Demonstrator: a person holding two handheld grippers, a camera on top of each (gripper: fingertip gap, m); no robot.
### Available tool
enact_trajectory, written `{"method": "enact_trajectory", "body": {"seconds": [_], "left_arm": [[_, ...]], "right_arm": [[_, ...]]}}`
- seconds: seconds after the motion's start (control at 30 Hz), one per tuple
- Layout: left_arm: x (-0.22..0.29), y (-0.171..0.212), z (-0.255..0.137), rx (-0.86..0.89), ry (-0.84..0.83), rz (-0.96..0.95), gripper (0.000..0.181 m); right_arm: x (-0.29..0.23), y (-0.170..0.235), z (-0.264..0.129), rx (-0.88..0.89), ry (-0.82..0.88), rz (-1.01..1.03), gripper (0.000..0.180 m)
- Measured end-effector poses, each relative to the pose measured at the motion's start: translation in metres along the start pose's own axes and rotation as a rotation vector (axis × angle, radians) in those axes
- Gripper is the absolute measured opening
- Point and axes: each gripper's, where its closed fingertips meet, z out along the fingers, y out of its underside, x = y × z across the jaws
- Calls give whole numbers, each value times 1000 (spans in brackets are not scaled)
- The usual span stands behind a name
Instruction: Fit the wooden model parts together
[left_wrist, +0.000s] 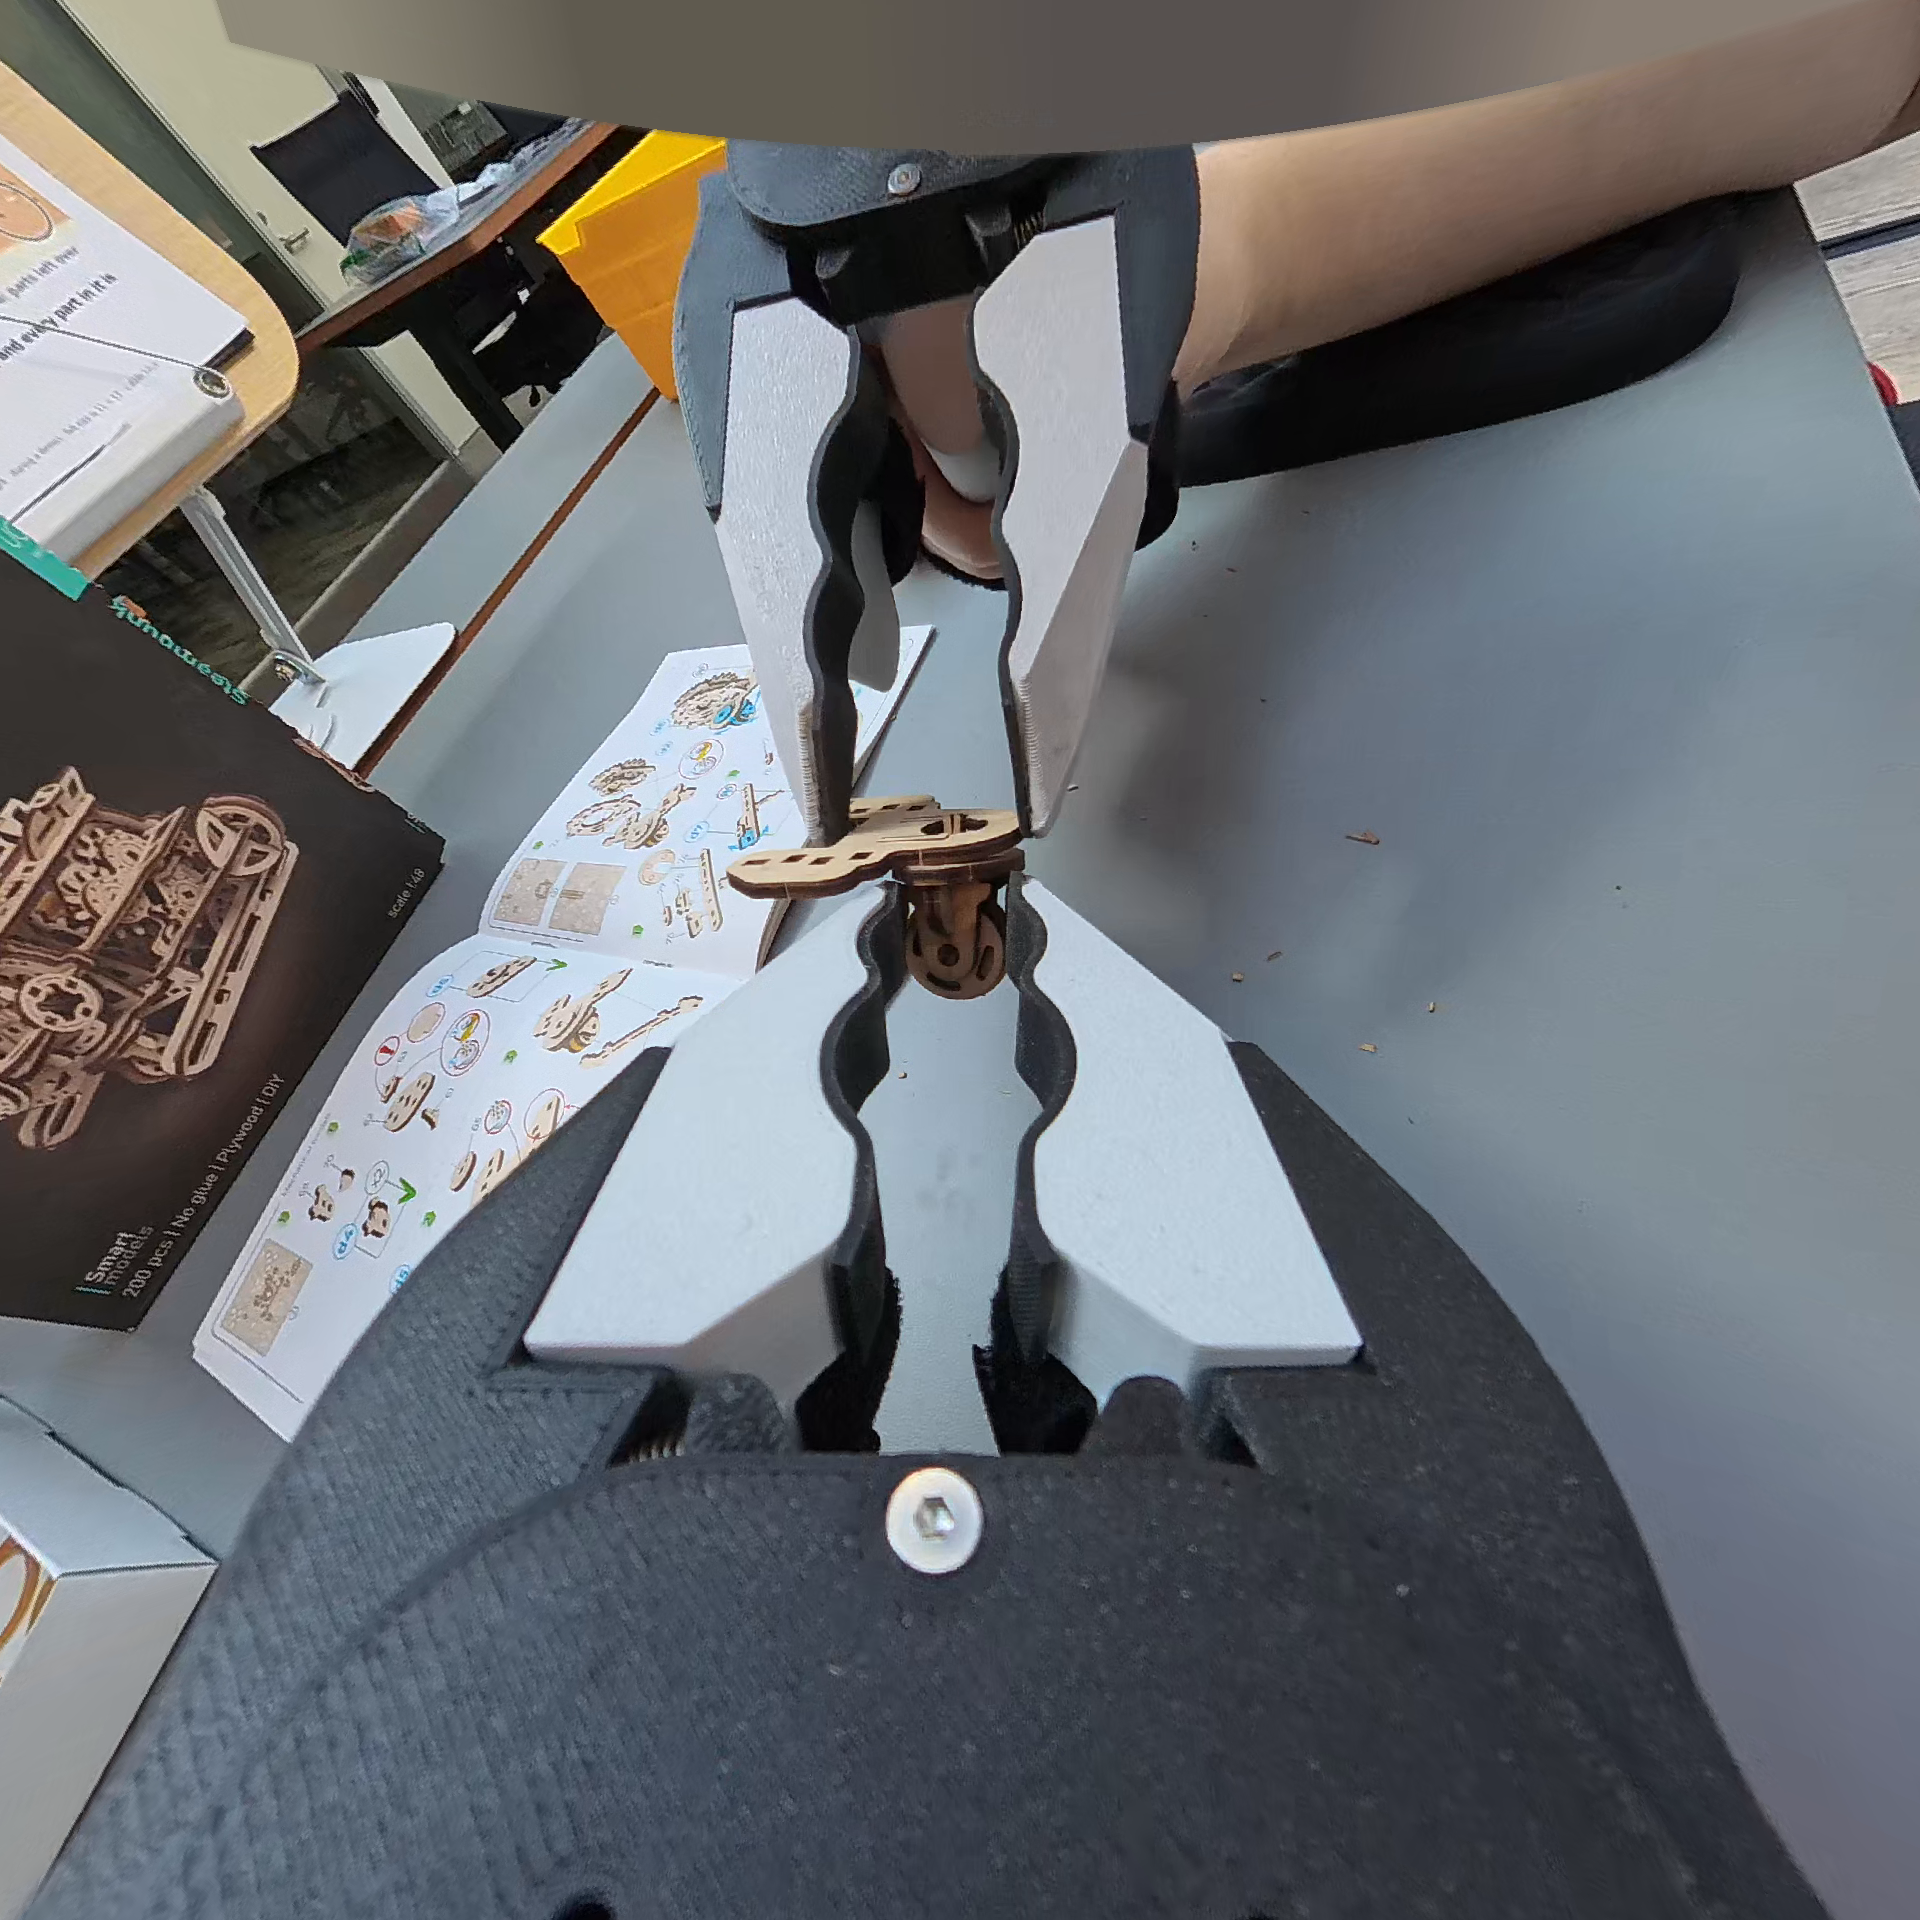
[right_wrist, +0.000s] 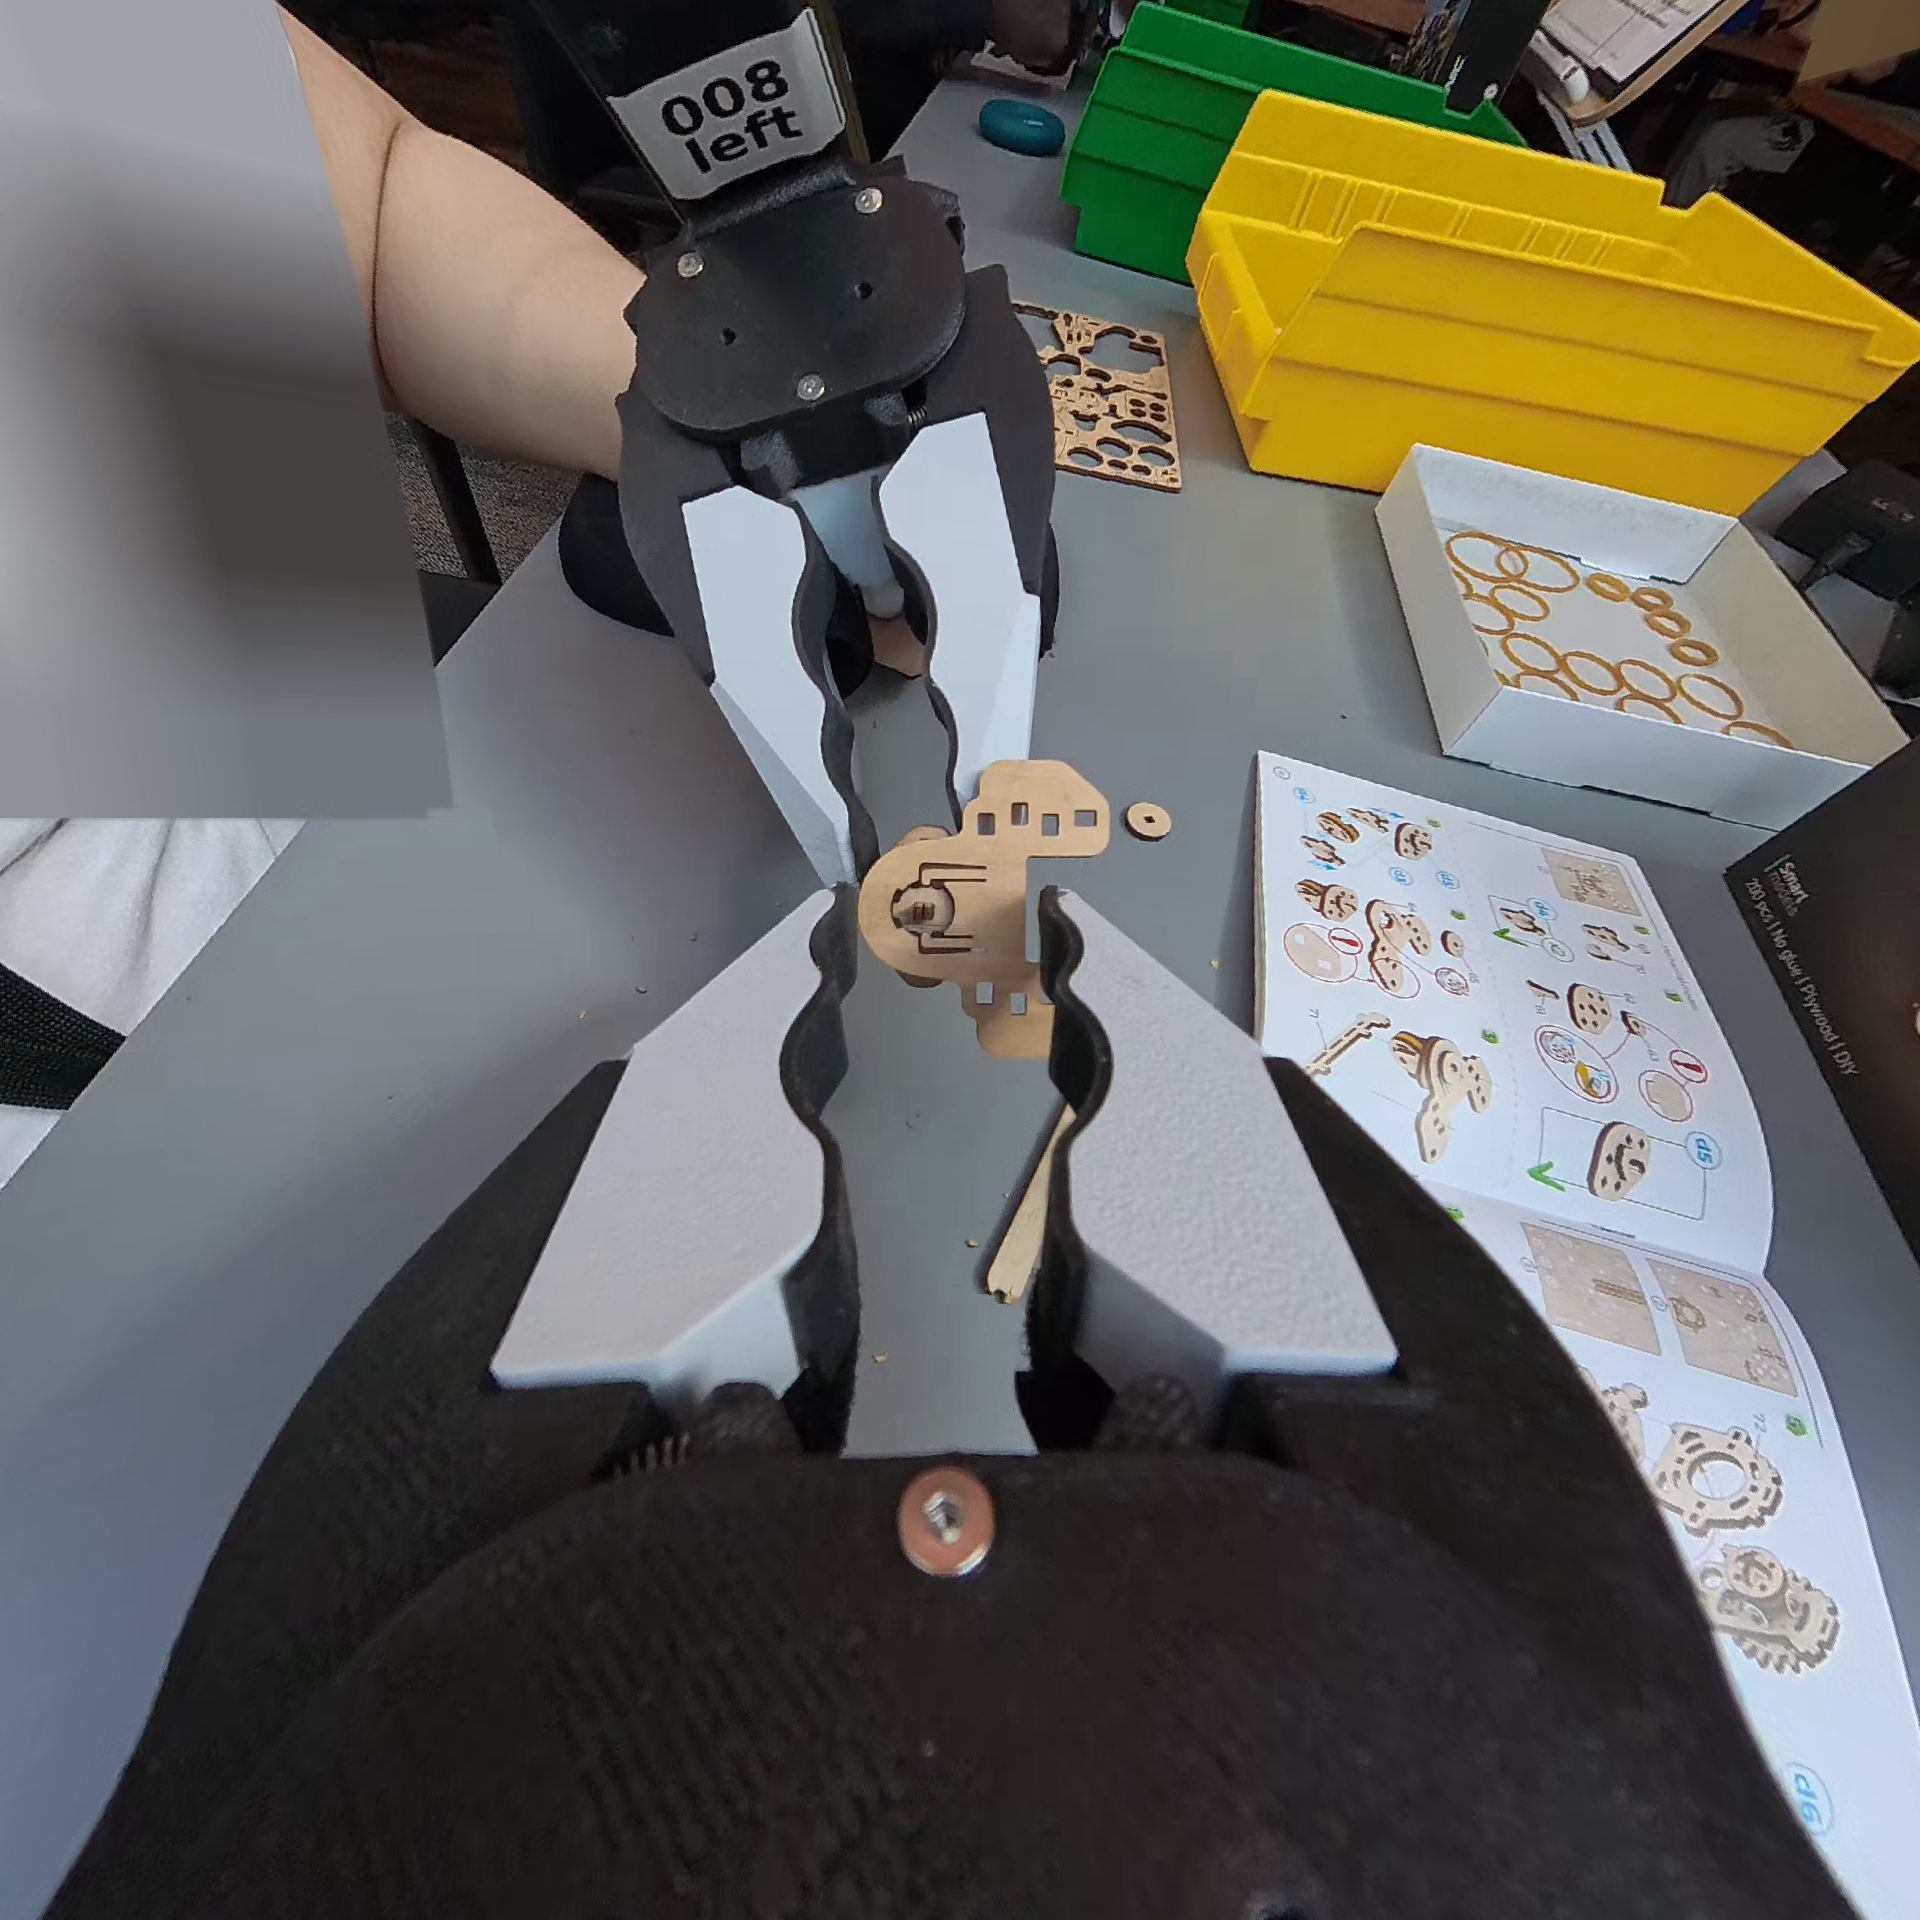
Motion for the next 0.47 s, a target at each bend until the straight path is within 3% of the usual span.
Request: {"method": "enact_trajectory", "body": {"seconds": [0.2, 0.33, 0.47], "left_arm": [[-16, -13, -11, 78, -76, -13, 17], [-32, -32, -28, 196, -170, -5, 17], [-35, -45, -39, 277, -203, 23, 17]], "right_arm": [[16, -31, -29, 191, 28, 115, 40], [45, -43, -51, 365, 2, 512, 34], [37, -44, -41, 441, -215, 846, 30]]}}
